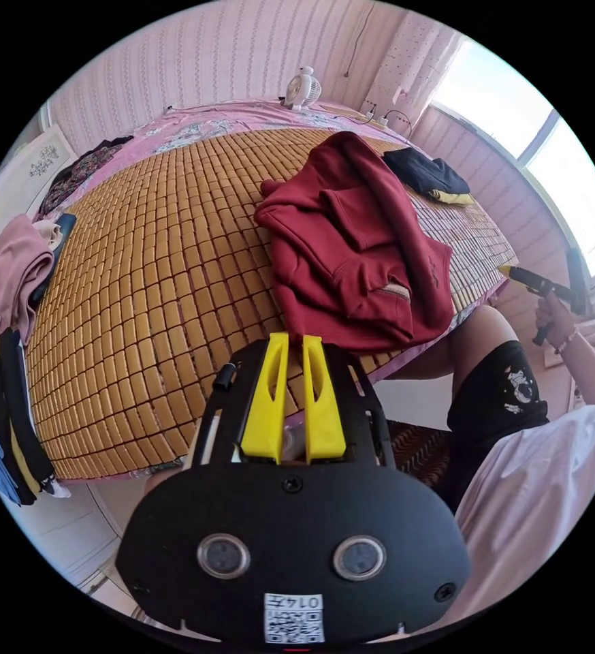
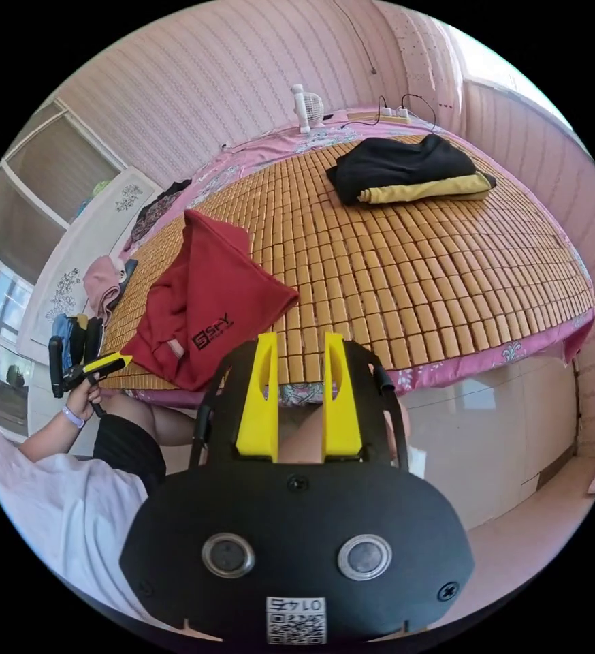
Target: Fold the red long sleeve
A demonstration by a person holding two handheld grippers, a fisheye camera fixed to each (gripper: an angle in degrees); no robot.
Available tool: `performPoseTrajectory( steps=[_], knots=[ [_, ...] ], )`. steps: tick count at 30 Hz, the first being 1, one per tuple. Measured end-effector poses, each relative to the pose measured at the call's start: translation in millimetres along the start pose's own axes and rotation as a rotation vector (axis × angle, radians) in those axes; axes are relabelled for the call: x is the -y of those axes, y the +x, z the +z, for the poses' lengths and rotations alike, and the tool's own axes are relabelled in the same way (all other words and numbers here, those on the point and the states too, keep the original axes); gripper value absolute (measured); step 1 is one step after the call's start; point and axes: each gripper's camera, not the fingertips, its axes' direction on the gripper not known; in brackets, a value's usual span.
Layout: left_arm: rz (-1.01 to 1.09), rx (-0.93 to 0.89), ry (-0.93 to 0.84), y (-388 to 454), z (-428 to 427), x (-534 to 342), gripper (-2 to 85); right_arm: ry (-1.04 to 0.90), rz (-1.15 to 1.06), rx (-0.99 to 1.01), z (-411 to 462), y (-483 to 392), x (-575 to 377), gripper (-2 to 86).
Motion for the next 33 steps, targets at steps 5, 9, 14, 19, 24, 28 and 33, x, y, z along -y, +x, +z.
performPoseTrajectory(
  steps=[5,9,14,19,24,28,33],
  knots=[
    [-0.016,-0.004,-0.019,11,-16,7,4.1,-0.081,-0.204,-0.077,40,-35,38,12.0],
    [-0.031,-0.023,-0.026,15,-29,8,4.0,-0.247,-0.295,-0.331,94,-40,62,12.1],
    [-0.072,0.007,0.067,16,-80,10,3.5,-0.358,-0.198,-0.040,90,-5,57,5.3],
    [-0.088,-0.054,0.233,5,-165,21,2.8,-0.146,-0.016,0.493,11,59,39,2.1],
    [-0.031,-0.056,0.445,-1,-296,39,1.9,0.221,-0.071,0.766,-115,70,61,1.6],
    [0.053,0.007,0.707,12,-449,32,1.3,0.407,-0.258,0.801,-220,30,85,1.3],
    [0.094,0.006,1.121,31,-630,-48,0.4,0.630,-0.484,0.917,-340,-20,75,0.7]
  ],
)
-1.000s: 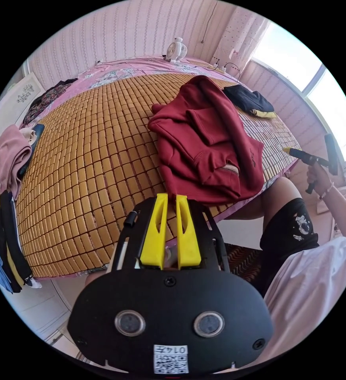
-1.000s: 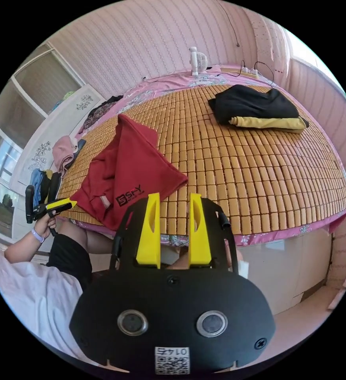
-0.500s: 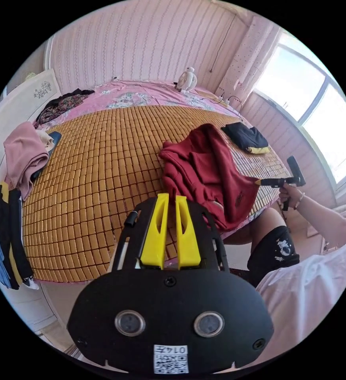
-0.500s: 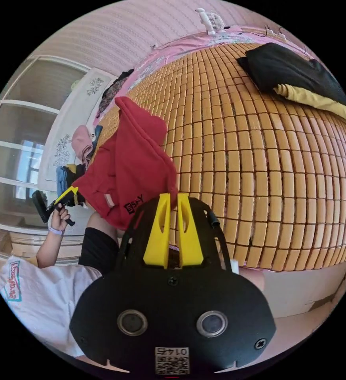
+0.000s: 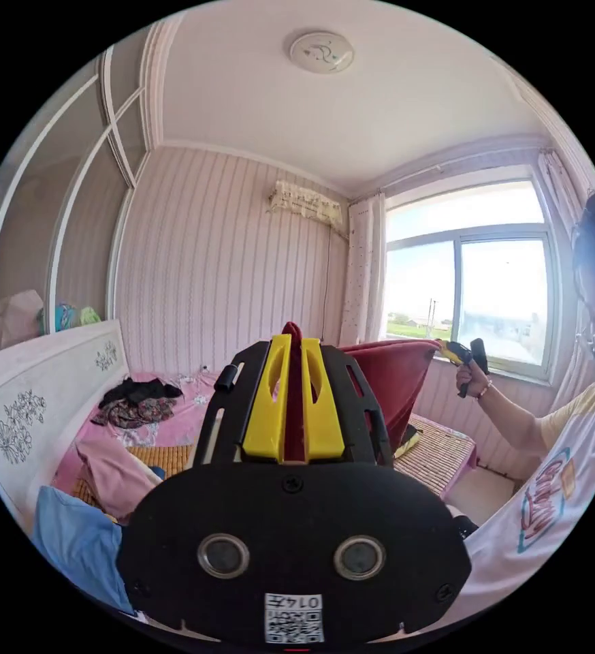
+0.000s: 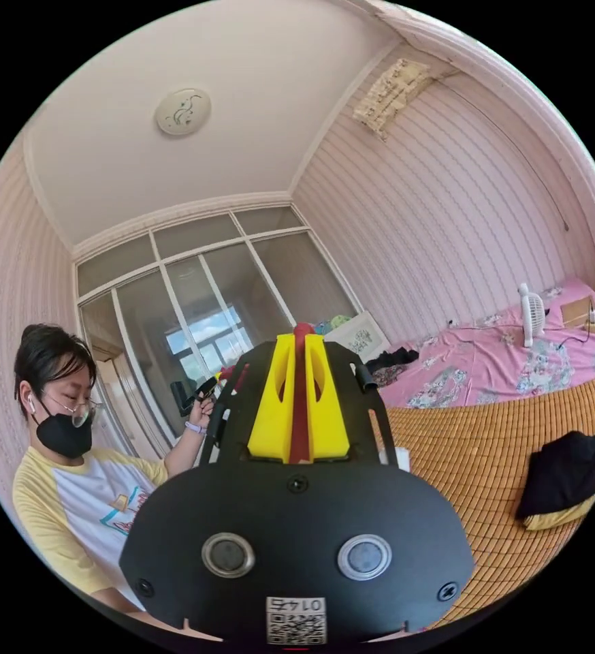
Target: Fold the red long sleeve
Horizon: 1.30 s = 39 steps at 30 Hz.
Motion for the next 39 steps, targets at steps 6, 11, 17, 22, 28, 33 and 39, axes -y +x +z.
performPoseTrajectory(
  steps=[6,11,17,22,28,33,39],
  knots=[
    [0.029,0.029,0.286,47,-136,50,0.1,0.118,-0.274,0.046,-40,-117,26,0.2],
    [0.100,0.015,0.492,88,-213,82,-0.1,0.147,-0.403,0.071,-61,-181,38,0.0],
    [0.060,-0.037,0.600,79,-211,129,0.2,0.178,-0.587,0.035,-49,-237,74,0.0],
    [-0.091,0.125,0.132,34,-64,101,0.0,-0.093,-0.367,-0.232,34,-141,59,0.2],
    [-0.087,0.266,-0.137,21,82,61,-0.3,-0.153,-0.054,-0.290,89,-17,52,0.1],
    [0.022,0.284,0.026,54,92,123,-0.2,0.099,-0.121,-0.192,73,-25,101,0.4],
    [0.560,0.573,-0.137,163,141,75,0.1,0.097,-0.206,-0.174,70,-10,56,0.6]
  ],
)
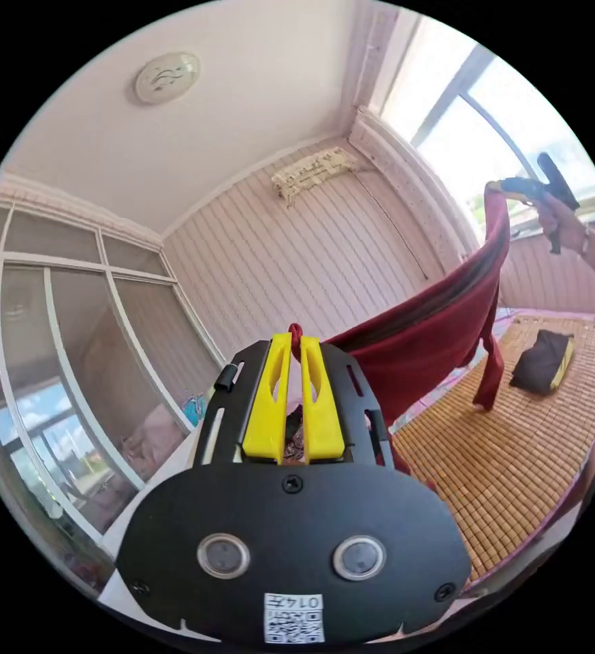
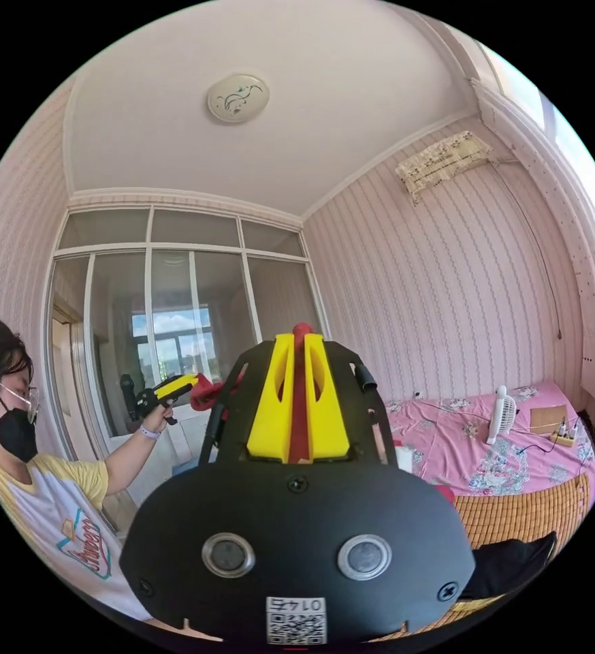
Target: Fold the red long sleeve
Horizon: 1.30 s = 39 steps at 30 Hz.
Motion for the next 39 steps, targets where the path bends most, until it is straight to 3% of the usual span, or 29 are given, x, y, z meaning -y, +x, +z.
performPoseTrajectory(
  steps=[7,11,16,24,27,35,39],
  knots=[
    [0.267,-0.047,-0.344,154,54,-131,0.7,-0.346,0.320,-0.181,23,80,-184,0.7],
    [0.453,-0.191,-0.503,263,54,-231,1.1,-0.589,0.518,-0.273,28,108,-291,0.7],
    [0.556,-0.388,-0.686,335,53,-322,1.8,-0.842,0.712,-0.319,34,121,-392,0.8],
    [0.608,-0.454,-0.754,356,44,-384,2.0,-0.885,0.795,-0.369,27,126,-429,1.1],
    [0.526,-0.530,-0.803,338,48,-403,1.7,-0.887,0.800,-0.369,30,128,-433,1.2],
    [-0.206,-0.795,-0.974,202,74,-504,-0.7,-0.905,0.772,-0.375,36,128,-437,1.5],
    [-0.429,-0.800,-0.996,158,72,-552,-0.9,-0.897,0.779,-0.378,33,128,-442,1.8]
  ],
)
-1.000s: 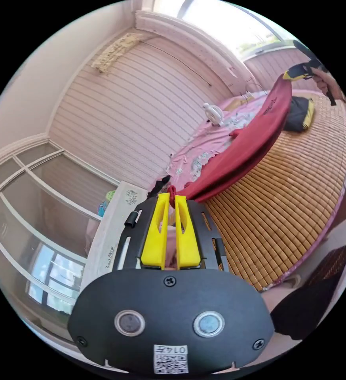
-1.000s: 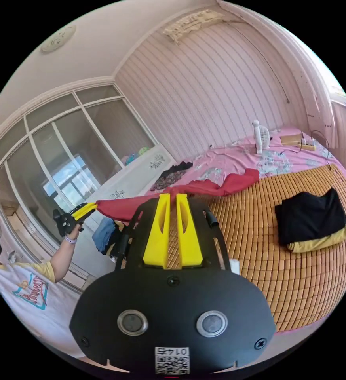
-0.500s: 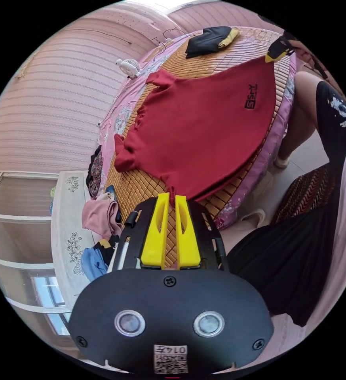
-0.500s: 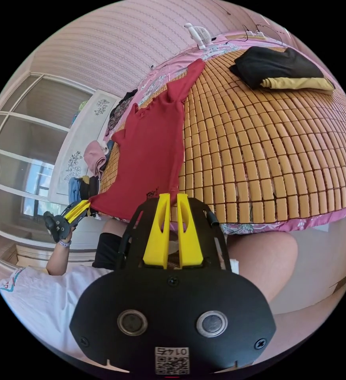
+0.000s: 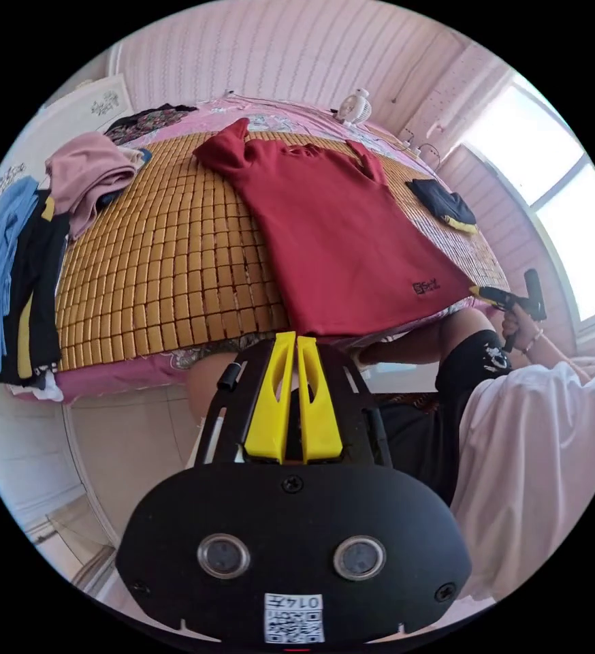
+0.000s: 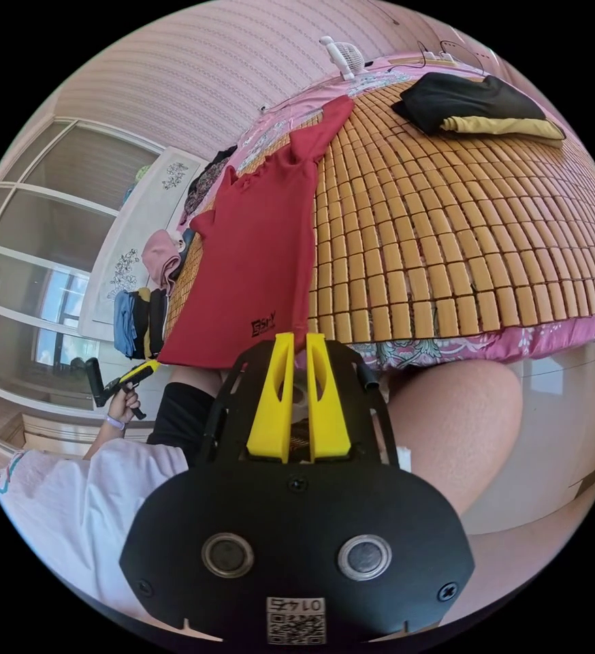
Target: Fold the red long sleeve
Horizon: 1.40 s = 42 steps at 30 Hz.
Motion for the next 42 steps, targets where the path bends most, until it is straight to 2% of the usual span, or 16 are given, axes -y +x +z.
performPoseTrajectory(
  steps=[2,10,14,17,22,28,42],
  knots=[
    [-0.067,-0.031,0.004,-27,0,-14,-1.0,-0.005,0.009,-0.002,3,1,-2,1.9],
    [-0.088,-0.027,-0.030,-72,6,-19,-1.0,-0.010,0.011,-0.005,6,5,-9,2.0],
    [-0.198,-0.048,0.005,-110,-5,-36,-1.0,0.014,0.023,0.031,3,10,-14,1.9],
    [-0.278,-0.105,0.015,-140,-6,-57,-1.0,0.032,0.064,0.033,0,15,-18,1.4],
    [-0.314,-0.078,-0.029,-165,3,-81,-1.0,0.051,0.173,0.134,-4,39,-26,0.1],
    [-0.248,-0.044,0.007,-171,-7,-94,-1.0,0.138,0.230,0.215,-17,55,-39,-0.1],
    [-0.040,-0.075,0.010,-135,19,-71,-1.0,0.092,0.240,0.244,-13,58,-42,-0.2]
  ],
)
